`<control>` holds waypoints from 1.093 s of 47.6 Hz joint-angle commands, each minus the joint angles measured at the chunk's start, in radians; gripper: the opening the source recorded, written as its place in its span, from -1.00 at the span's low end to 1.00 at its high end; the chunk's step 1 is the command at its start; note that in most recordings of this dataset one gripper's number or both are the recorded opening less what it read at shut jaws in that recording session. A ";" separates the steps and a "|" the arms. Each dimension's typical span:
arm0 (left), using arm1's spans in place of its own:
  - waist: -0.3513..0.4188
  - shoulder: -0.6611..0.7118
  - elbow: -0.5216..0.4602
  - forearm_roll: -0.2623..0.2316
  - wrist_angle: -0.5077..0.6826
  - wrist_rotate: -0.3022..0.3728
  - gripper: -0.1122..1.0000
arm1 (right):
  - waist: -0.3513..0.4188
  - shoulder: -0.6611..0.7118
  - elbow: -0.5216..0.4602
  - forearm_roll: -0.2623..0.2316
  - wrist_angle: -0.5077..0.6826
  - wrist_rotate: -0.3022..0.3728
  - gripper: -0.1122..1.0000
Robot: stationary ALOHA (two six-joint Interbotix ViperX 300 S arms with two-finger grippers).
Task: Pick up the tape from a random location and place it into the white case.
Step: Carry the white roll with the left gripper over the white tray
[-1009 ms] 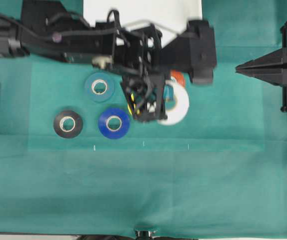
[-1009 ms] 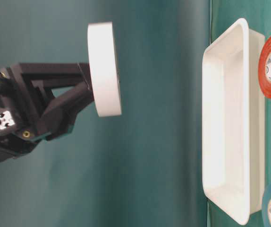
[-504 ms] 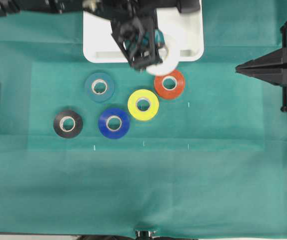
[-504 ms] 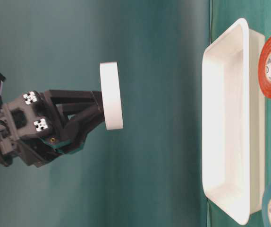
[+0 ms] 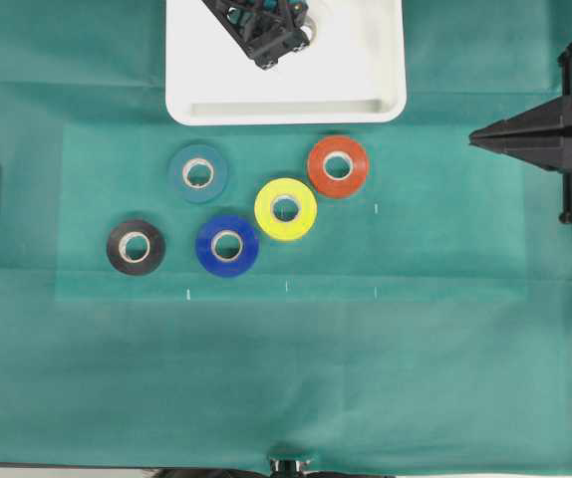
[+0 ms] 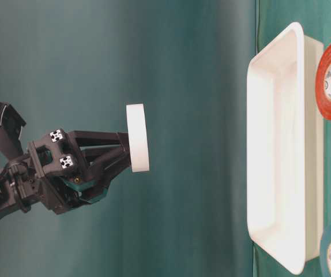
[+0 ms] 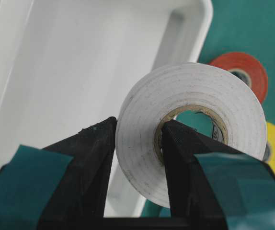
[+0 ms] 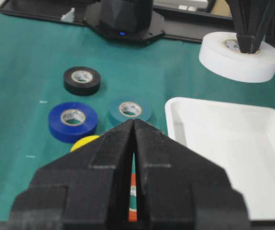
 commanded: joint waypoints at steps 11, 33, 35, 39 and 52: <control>0.006 -0.046 -0.009 0.003 -0.006 0.002 -0.30 | 0.000 0.006 -0.021 0.002 -0.003 0.002 -0.80; 0.006 -0.048 -0.008 0.002 -0.006 0.002 -0.30 | 0.000 0.005 -0.021 0.002 -0.003 0.002 -0.80; 0.006 -0.046 -0.009 0.003 -0.006 0.002 -0.30 | 0.000 0.005 -0.020 0.002 -0.003 0.002 -0.80; 0.006 -0.046 -0.009 0.002 -0.008 0.002 -0.30 | 0.002 0.005 -0.021 0.003 -0.003 0.002 -0.80; 0.012 -0.046 0.023 0.005 -0.058 0.002 -0.30 | 0.000 0.006 -0.020 0.002 -0.003 0.002 -0.80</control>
